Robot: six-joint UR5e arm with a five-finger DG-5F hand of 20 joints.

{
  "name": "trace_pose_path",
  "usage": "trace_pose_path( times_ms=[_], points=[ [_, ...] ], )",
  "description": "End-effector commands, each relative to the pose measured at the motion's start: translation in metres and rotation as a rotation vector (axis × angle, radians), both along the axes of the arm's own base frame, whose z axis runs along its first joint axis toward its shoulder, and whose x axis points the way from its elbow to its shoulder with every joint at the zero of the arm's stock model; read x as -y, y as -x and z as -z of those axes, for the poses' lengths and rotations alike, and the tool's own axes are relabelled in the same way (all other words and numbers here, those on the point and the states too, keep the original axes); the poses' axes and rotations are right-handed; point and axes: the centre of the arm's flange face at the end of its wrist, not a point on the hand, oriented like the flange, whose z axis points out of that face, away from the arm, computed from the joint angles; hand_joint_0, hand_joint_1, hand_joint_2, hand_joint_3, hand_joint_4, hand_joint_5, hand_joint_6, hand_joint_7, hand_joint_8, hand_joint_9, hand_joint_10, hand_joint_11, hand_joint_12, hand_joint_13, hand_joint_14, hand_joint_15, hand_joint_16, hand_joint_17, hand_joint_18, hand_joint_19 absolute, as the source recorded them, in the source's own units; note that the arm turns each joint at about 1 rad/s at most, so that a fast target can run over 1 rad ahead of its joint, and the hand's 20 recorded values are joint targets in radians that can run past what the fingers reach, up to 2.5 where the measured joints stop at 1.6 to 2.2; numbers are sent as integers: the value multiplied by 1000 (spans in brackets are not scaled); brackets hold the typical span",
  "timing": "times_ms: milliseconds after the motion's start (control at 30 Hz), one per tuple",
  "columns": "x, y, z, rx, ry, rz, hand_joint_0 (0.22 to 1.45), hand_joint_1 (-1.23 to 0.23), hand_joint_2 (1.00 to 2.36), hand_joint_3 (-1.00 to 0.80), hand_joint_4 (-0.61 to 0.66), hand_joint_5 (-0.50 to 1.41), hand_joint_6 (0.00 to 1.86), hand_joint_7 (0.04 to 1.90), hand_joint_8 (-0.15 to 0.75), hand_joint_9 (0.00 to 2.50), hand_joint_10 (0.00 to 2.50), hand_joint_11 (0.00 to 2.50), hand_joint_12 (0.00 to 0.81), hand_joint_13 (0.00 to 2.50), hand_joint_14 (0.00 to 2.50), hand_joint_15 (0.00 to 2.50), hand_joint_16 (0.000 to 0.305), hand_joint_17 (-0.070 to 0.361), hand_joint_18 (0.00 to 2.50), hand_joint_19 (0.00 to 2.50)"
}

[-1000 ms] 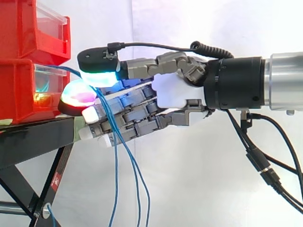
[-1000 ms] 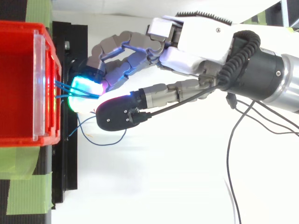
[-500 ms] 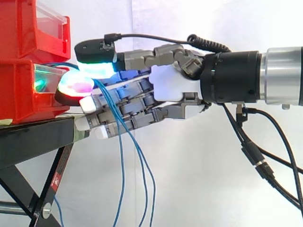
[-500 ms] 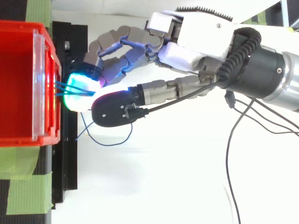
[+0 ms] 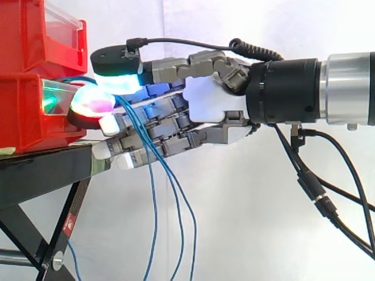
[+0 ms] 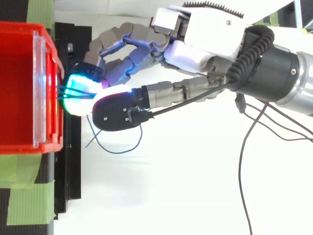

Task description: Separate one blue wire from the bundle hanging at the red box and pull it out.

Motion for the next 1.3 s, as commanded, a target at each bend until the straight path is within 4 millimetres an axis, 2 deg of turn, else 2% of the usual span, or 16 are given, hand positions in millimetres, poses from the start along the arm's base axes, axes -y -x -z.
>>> trace_pose_path(
  times_ms=[0,167,400,667,933,1267],
  points=[
    [0,1,2,-13,1,-3,610,-702,1006,-55,187,-184,904,740,407,922,13,773,490,707,12,438,66,148,650,347],
    [0,3,3,-31,4,-3,610,-701,1007,-58,190,-184,903,744,409,925,12,763,497,856,14,495,66,148,699,359],
    [-3,5,6,-57,7,-11,612,-697,1007,-61,190,-185,902,751,409,923,11,771,499,1076,18,707,65,147,744,380],
    [-5,5,5,-58,7,-15,615,-693,1010,-73,197,-188,899,765,403,916,12,773,479,1386,18,1106,64,145,777,413],
    [-5,5,5,-58,7,-15,614,-691,1011,-76,203,-189,897,766,402,919,12,781,441,1471,12,1269,66,148,814,465],
    [-2,6,6,-47,-57,-9,614,-690,1011,-78,202,-190,897,769,406,957,13,856,431,1506,10,1350,66,150,854,489]
  ],
)
